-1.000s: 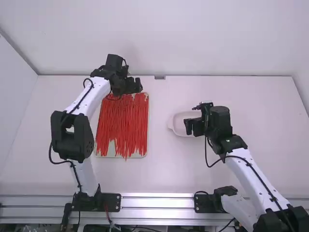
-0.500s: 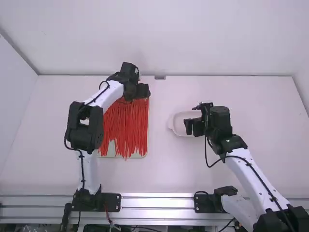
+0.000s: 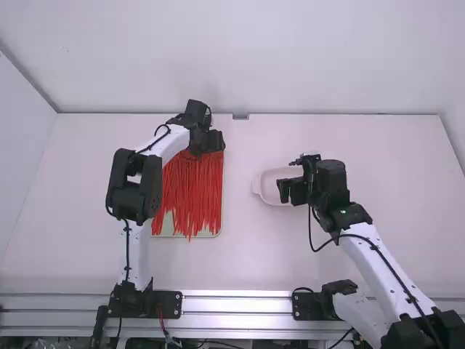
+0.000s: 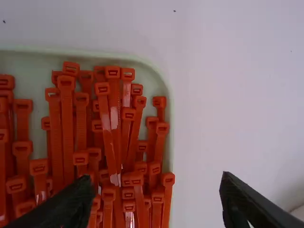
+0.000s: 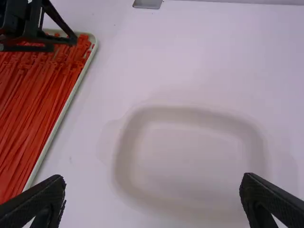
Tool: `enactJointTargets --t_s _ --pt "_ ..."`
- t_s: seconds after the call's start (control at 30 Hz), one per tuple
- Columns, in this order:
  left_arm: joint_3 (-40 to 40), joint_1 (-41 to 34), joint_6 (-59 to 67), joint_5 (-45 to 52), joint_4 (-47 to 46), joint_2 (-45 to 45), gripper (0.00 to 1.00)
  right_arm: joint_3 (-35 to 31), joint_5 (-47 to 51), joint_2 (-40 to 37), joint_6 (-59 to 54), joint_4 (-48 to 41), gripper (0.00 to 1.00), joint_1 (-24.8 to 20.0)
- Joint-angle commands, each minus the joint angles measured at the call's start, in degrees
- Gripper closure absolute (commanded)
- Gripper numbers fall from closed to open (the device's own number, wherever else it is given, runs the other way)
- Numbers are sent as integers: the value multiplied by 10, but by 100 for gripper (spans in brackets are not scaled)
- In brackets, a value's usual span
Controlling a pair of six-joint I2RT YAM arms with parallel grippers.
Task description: Fasten the cable tie
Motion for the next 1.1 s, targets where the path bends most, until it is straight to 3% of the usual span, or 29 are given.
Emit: enactJointTargets --t_s 0.0,0.47,0.63,1.07 --pt "9 -3 -5 -3 -4 9 31 23 -1 3 0 -1 2 1" --pt "-38 -4 -33 -1 40 9 41 23 -1 3 0 -1 2 0" --pt "-38 -4 -36 2 38 9 49 23 -1 3 0 -1 2 1" --pt "-55 -16 -43 -4 52 9 52 23 -1 3 -1 -1 2 9"
